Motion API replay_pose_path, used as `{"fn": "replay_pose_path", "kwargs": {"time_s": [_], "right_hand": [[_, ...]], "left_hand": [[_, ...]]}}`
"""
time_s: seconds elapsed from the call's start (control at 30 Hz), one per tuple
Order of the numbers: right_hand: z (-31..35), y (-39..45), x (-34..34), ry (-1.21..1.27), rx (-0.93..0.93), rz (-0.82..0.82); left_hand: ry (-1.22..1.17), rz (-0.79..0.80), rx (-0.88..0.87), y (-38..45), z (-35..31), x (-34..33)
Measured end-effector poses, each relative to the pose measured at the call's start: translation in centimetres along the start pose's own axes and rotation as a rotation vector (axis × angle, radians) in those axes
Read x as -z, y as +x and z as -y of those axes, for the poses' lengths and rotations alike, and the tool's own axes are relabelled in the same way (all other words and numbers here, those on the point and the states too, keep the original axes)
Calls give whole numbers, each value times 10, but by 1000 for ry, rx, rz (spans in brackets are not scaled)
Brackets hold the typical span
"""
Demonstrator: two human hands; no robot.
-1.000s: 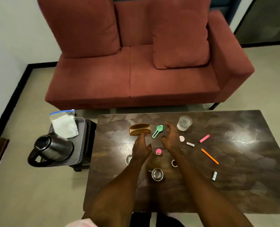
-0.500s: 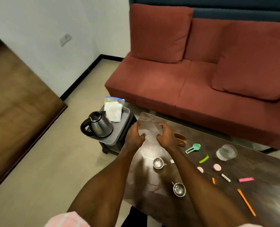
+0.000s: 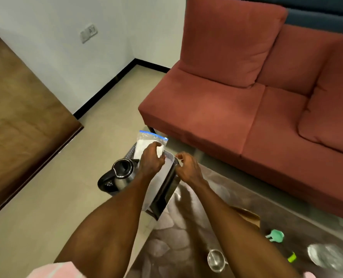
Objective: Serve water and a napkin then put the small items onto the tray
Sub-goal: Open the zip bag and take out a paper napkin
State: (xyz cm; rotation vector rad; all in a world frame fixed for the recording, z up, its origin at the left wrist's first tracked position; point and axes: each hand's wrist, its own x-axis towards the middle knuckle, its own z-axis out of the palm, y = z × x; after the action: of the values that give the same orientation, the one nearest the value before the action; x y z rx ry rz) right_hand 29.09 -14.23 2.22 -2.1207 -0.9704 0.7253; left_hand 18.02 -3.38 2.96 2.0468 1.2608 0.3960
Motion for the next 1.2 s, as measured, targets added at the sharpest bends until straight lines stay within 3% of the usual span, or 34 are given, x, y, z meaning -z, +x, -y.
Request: {"fn": "replay_pose_path", "kwargs": {"time_s": [0.3,0.73,1.03,1.2], "right_hand": [[-38,159,-102,68,-40,13],[-82,255,-187,375,-465,-3],[-36,190,-138,449,-196,-35],[-4,140,-86,489,-82,-46]], "left_hand": [[128,82,-16,158,106,-41],[170,151,-67,192,157,-94],[243,-93,-137,143,90,-63],[369,-156,-356,103,29,-31]]}}
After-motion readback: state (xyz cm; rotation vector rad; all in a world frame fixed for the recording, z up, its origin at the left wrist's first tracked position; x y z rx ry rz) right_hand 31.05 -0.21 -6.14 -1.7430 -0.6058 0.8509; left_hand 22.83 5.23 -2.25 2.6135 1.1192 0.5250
